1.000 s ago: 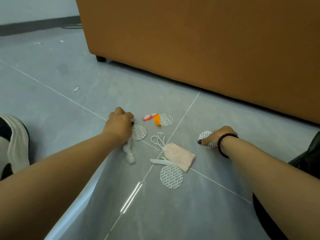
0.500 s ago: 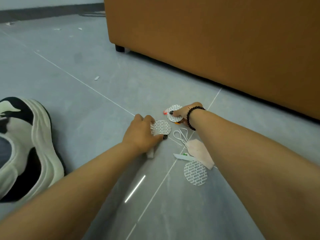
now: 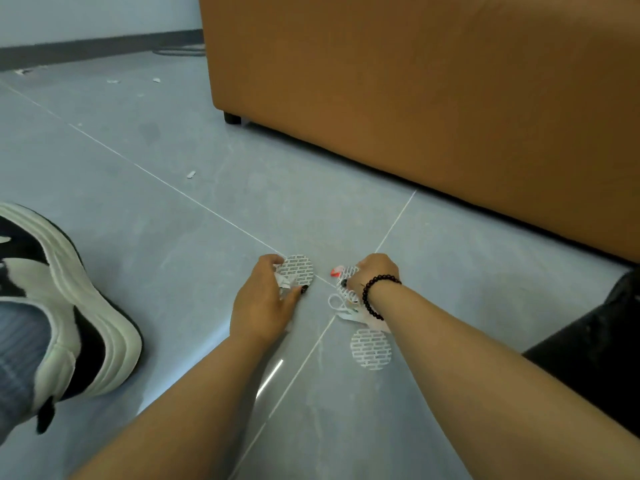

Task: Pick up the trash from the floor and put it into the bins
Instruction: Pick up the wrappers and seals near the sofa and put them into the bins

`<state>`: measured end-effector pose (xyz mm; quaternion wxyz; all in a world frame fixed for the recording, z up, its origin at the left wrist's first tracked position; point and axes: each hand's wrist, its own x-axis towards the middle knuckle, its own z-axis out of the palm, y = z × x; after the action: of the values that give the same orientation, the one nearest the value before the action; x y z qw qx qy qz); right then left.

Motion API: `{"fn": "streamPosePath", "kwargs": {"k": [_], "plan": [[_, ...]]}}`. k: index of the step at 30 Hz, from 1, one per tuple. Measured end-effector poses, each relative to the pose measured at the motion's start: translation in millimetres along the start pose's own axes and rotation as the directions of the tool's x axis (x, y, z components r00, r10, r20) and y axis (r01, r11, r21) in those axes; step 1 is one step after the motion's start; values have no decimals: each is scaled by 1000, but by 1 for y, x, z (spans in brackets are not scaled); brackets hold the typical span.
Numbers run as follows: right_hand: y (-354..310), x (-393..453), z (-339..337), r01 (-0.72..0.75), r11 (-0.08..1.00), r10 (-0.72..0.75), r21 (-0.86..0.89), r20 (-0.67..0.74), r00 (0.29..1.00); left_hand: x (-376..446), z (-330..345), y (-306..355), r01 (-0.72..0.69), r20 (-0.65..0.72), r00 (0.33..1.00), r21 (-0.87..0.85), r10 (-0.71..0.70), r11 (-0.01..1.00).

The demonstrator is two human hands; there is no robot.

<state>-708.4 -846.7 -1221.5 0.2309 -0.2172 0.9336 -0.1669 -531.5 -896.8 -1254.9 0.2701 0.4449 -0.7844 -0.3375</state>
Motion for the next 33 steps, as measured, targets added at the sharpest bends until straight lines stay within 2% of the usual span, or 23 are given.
{"fn": "streamPosePath", "kwargs": {"k": [4,9,12,15,18,20,23,27,31,33], "plan": [[29,-48,2,25,997,-29,77,61,998,-28,-3,3,13,3,1000,39,-13,999],[59,-116,-15,3,979,-27,202,120,992,-56,-15,19,19,104,994,26,-22,999],[67,-149,-46,26,965,-61,259,128,990,-60,-30,61,-5,-30,1000,-37,3,999],[66,-173,-93,118,977,-141,176,119,983,-58,-44,113,-31,-121,992,-71,22,997],[71,-201,-164,237,971,-238,19,29,971,-62,-62,178,-140,-103,986,-63,133,988],[76,-213,-205,271,962,-273,-44,-48,961,-69,-71,212,-220,-65,974,-76,215,973],[92,-239,-276,262,965,-261,-22,-207,943,-95,-88,269,-323,-2,946,-120,326,939],[124,-262,-343,224,974,-224,-44,-361,905,-127,-108,337,-356,191,901,-188,390,915],[175,-270,-361,99,988,-133,-115,-344,930,-152,-116,368,-331,519,778,-142,355,933],[191,-263,-362,32,991,-73,-128,-333,940,-159,-113,370,-306,579,746,-140,328,942]]}}
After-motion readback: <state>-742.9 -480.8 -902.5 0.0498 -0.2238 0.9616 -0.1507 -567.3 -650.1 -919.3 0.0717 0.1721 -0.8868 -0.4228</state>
